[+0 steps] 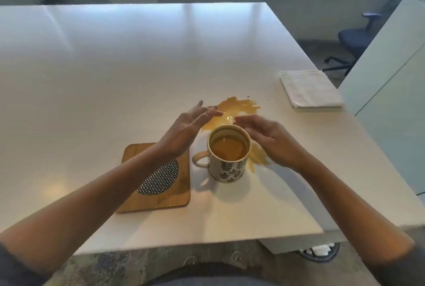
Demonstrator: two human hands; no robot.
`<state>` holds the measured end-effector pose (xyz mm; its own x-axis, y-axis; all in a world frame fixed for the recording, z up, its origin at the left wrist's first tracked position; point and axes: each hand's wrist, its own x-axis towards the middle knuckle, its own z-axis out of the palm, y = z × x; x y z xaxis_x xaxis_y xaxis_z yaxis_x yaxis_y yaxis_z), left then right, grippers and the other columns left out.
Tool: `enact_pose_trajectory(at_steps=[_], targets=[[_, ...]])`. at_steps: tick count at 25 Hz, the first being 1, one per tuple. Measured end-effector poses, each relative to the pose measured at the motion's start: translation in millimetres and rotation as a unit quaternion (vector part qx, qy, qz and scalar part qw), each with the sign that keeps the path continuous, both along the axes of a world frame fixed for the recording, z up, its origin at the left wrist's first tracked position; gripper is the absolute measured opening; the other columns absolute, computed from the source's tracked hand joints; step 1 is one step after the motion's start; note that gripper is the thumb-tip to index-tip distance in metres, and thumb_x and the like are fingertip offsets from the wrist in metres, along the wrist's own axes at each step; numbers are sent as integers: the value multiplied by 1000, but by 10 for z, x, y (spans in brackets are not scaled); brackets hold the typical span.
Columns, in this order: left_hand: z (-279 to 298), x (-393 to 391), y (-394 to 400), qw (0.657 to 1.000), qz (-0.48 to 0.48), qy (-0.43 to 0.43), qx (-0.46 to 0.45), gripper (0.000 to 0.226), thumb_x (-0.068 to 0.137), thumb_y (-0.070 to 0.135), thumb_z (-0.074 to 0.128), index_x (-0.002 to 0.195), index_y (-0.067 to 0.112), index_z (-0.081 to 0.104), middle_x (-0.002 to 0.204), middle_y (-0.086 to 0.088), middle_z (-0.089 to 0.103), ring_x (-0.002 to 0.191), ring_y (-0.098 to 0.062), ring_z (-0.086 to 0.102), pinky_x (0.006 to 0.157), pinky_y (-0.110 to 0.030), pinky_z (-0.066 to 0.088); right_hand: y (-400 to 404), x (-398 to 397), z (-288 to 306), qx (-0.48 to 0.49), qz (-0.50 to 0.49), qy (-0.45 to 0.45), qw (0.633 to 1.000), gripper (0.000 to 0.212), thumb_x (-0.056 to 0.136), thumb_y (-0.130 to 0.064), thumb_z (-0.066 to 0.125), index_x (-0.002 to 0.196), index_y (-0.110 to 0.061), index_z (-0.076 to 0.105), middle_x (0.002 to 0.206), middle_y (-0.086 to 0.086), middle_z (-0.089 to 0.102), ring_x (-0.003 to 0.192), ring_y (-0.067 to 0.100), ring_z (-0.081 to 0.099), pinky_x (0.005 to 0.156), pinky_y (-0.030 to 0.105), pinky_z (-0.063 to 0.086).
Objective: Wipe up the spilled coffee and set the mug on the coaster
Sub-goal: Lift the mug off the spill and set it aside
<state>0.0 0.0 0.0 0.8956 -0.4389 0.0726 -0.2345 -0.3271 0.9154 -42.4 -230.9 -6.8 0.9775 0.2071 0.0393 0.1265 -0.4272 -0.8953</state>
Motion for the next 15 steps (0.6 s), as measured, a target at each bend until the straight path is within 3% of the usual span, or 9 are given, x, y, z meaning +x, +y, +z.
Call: enact_pose_trajectory(at_steps=[2,5,9,11,15], targets=[[-12,-55,-1,999,-14,39,-30,61,91,64,40,122,21,71,143,0,60,141,-14,44,120,-46,27,-34,-53,-26,30,48,20,998,39,100,7,46,134,-9,57,124,2,69,119,12,64,105,35,49],[-37,-209,36,993,-83,61,-57,83,83,82,41,123,14,69,127,-5,68,124,-21,60,110,-53,40,-85,-199,-112,84,122,65,987,60,86,26,44,137,-6,49,126,0,66,127,17,59,107,35,46],[-36,-270,43,991,-92,86,-42,91,69,88,53,117,12,65,117,-10,69,114,-25,65,103,-51,48,-75,-275,-138,75,158,61,983,76,78,0,77,143,-12,40,135,-1,58,135,18,51,112,33,41],[-28,-291,47,989,-107,89,-39,84,68,78,68,121,14,62,117,-8,70,112,-22,67,99,-44,53,-18,-284,-152,26,134,26,990,85,72,-18,89,142,-18,41,133,-6,59,129,15,55,107,31,47],[-73,-322,42,994,-107,18,5,75,64,29,95,127,14,59,118,-2,70,114,-19,67,101,-47,52,118,-280,-171,10,71,-47,996,87,60,-33,96,133,-20,51,122,-11,64,116,11,62,95,25,54]])
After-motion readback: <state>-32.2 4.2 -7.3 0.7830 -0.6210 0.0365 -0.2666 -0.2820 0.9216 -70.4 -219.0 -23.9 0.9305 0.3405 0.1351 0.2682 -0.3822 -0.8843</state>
